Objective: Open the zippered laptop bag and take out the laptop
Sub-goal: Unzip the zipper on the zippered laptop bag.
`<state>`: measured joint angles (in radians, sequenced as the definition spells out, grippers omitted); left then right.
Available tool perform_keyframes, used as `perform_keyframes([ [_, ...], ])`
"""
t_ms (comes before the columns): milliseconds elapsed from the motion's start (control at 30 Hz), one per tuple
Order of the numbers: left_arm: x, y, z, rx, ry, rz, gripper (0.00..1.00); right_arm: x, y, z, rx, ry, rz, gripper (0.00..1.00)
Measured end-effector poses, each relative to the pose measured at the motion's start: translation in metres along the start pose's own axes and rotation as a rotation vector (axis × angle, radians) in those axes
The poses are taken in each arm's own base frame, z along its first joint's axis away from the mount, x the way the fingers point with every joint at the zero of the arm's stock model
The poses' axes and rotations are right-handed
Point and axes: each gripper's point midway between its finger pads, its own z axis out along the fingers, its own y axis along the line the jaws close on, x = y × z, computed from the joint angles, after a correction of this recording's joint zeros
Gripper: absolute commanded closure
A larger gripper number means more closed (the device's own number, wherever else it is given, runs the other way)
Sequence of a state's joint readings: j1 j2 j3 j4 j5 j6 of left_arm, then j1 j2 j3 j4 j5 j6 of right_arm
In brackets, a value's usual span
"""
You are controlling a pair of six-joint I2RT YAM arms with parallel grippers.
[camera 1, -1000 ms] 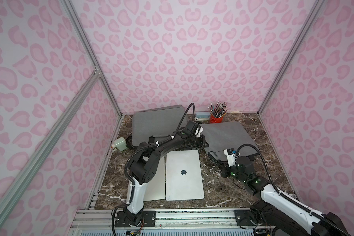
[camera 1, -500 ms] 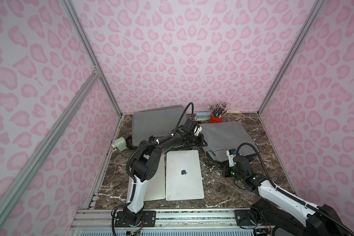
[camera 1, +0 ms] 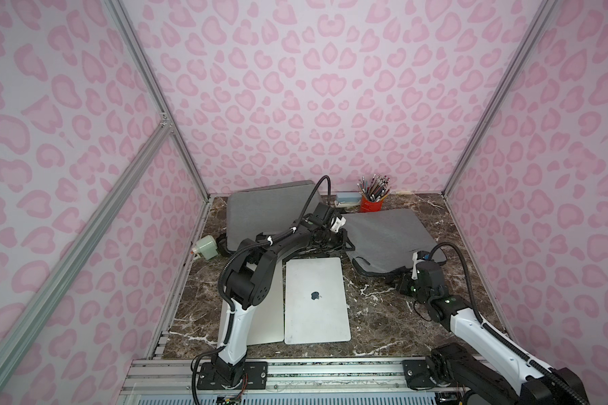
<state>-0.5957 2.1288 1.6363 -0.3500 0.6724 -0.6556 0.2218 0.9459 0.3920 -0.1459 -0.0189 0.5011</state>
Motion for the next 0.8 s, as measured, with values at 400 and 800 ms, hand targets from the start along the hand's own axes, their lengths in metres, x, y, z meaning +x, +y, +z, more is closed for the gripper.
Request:
perform_keyframes([
  [400, 0.005, 0.009, -0.004, -0.006, 0.036, -0.004, 0.98, -0.041, -0.068, -0.002, 0.186, -0.055, 0.118, 1.0],
  [800, 0.007, 0.022, -0.005, -0.019, 0.053, -0.006, 0.98, -0.068, -0.138, 0.001, 0.366, -0.041, 0.183, 1.0],
])
